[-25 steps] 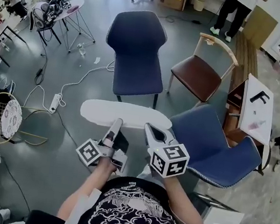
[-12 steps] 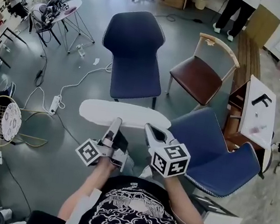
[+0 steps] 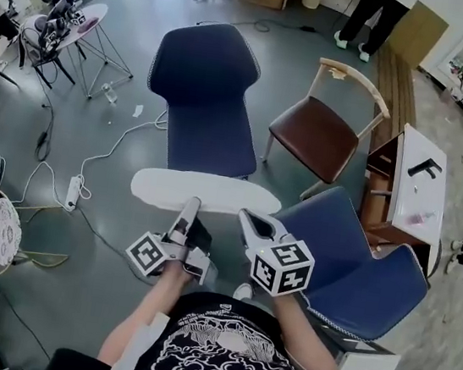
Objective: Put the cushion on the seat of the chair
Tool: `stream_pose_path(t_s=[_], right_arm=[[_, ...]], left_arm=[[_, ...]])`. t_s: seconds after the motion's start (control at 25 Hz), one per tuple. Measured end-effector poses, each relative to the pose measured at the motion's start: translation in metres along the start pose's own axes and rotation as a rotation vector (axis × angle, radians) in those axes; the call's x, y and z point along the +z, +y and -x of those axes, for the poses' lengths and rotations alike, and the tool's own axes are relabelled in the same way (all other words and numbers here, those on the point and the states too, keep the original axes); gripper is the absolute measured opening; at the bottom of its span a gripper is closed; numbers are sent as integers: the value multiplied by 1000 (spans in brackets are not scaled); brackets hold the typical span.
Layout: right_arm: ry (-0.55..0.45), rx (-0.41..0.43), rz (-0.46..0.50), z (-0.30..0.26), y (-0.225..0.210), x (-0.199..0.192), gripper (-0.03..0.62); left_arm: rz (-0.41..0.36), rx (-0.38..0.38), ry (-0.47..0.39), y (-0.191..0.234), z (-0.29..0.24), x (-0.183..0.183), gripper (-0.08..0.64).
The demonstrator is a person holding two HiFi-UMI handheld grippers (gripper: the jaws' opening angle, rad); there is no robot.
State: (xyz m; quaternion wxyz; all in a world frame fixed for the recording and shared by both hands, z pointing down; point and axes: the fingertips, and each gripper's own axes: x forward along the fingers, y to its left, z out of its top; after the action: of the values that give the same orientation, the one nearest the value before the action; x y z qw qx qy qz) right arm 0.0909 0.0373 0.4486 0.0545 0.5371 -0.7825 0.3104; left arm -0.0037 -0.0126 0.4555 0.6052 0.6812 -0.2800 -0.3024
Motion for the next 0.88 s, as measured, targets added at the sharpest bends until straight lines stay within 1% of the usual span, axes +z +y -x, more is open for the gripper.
stream_pose_path(t_s=[0.28,0.56,0.72,0.88], right_arm=[[27,-65,-30,-55,-6,26,-3],[43,-78,-15,-107,12,49,-3],[60,-81,-1,-126,19,55,-3],[69,-90,4,-135,10,62,-3]], left_arm=[[74,0,47,17,-42,48,34],[97,-24,94,22,-70,87,34],[119,-23,98,28,-81,105,34],[143,-25,80,36,-94,116,34]])
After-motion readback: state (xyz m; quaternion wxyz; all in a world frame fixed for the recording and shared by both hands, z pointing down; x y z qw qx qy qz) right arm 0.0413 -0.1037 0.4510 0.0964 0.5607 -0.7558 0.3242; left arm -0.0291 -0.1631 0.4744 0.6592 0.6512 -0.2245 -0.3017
